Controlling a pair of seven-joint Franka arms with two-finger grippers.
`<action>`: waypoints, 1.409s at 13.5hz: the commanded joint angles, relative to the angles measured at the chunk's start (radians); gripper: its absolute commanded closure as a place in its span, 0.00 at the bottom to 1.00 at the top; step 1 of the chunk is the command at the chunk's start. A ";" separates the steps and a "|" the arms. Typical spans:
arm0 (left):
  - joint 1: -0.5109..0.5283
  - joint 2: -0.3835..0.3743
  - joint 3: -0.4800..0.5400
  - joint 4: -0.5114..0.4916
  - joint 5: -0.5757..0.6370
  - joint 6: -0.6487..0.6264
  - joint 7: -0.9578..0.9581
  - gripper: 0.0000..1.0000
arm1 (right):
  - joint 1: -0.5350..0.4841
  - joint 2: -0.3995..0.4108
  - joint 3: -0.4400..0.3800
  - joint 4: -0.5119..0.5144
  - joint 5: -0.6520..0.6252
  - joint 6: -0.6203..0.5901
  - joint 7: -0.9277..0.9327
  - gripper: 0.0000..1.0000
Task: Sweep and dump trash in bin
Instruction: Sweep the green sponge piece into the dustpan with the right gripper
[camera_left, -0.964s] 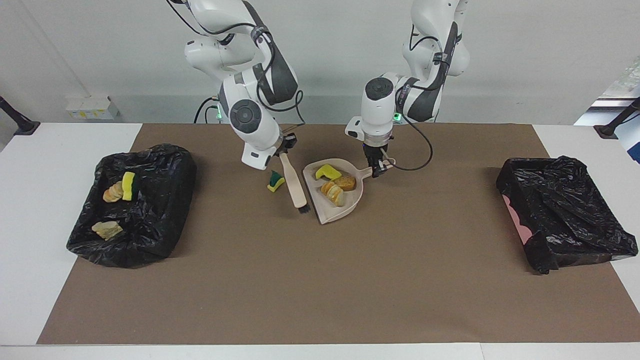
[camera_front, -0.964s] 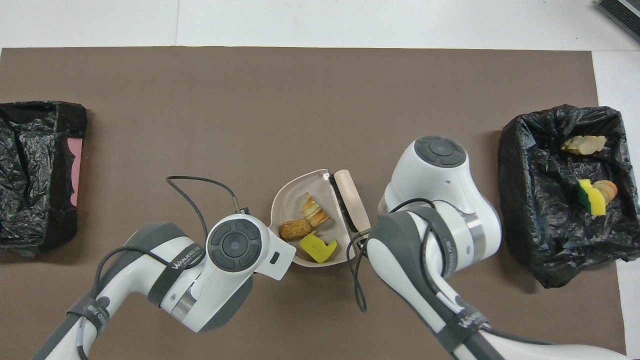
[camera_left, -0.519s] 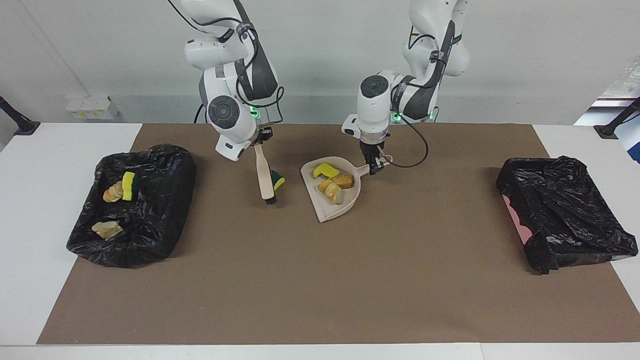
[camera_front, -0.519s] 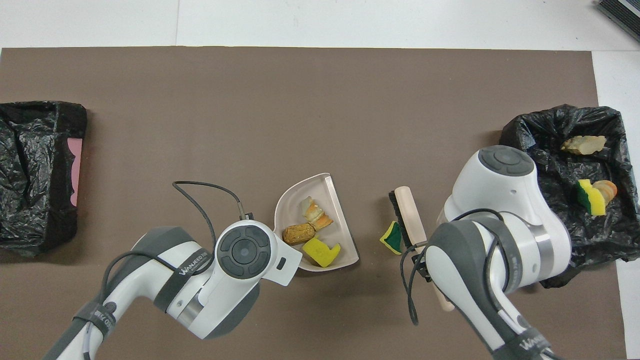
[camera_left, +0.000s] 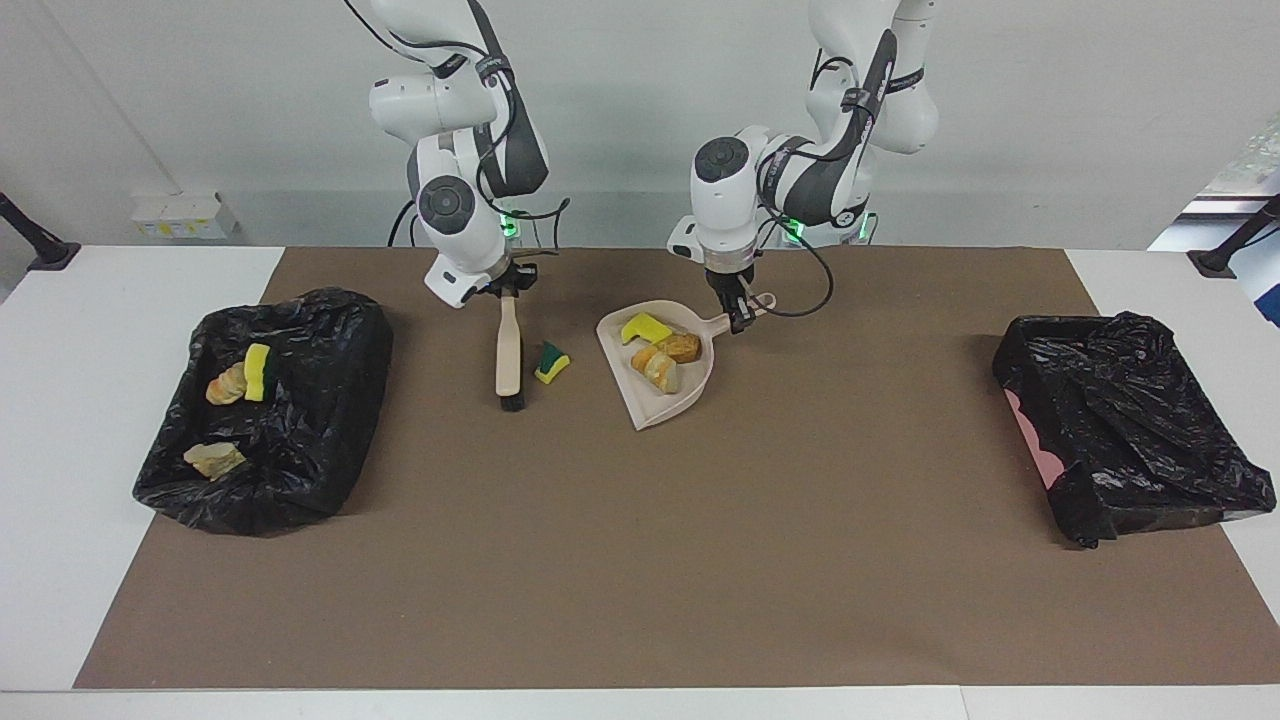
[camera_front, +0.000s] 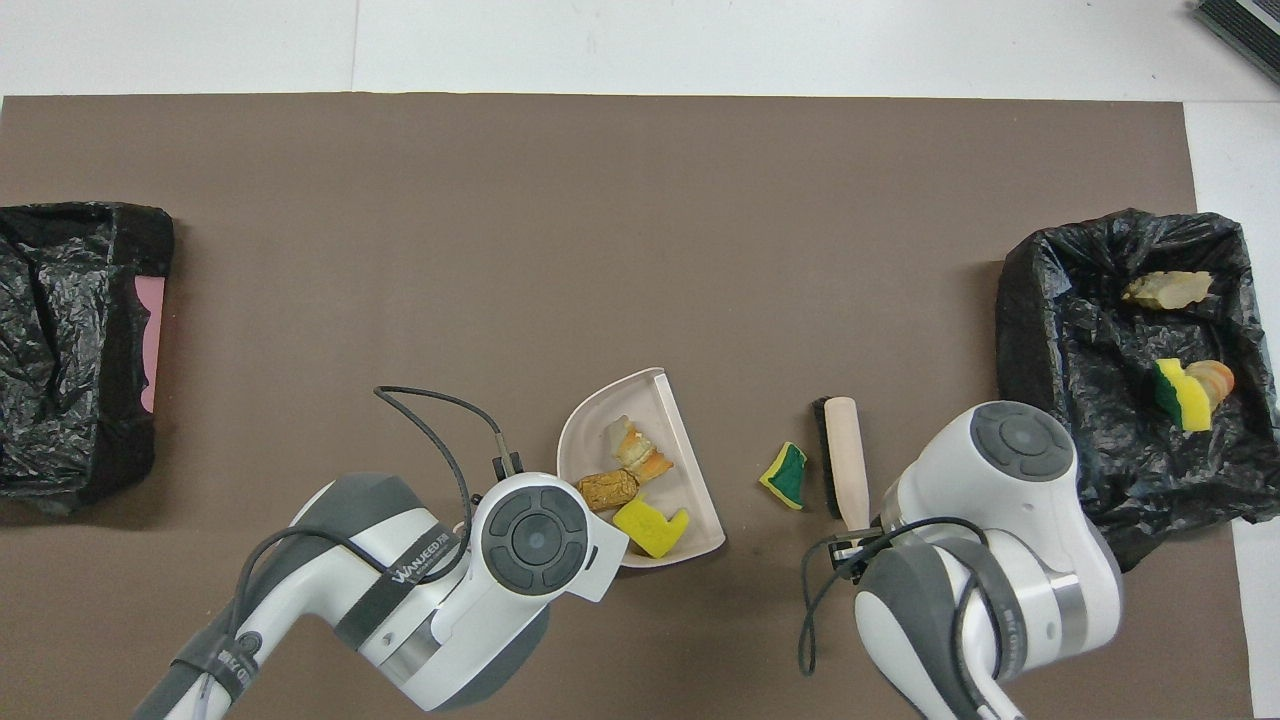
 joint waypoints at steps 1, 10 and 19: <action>-0.023 -0.026 0.011 -0.019 0.027 -0.027 -0.017 1.00 | 0.105 0.055 0.010 0.033 -0.009 0.038 0.134 1.00; -0.001 -0.027 0.011 -0.028 0.027 -0.008 -0.013 1.00 | 0.222 0.186 0.010 0.244 0.313 -0.012 -0.024 1.00; 0.094 0.026 0.012 0.044 0.026 0.029 0.133 1.00 | 0.130 0.166 0.003 0.249 0.018 -0.069 0.001 1.00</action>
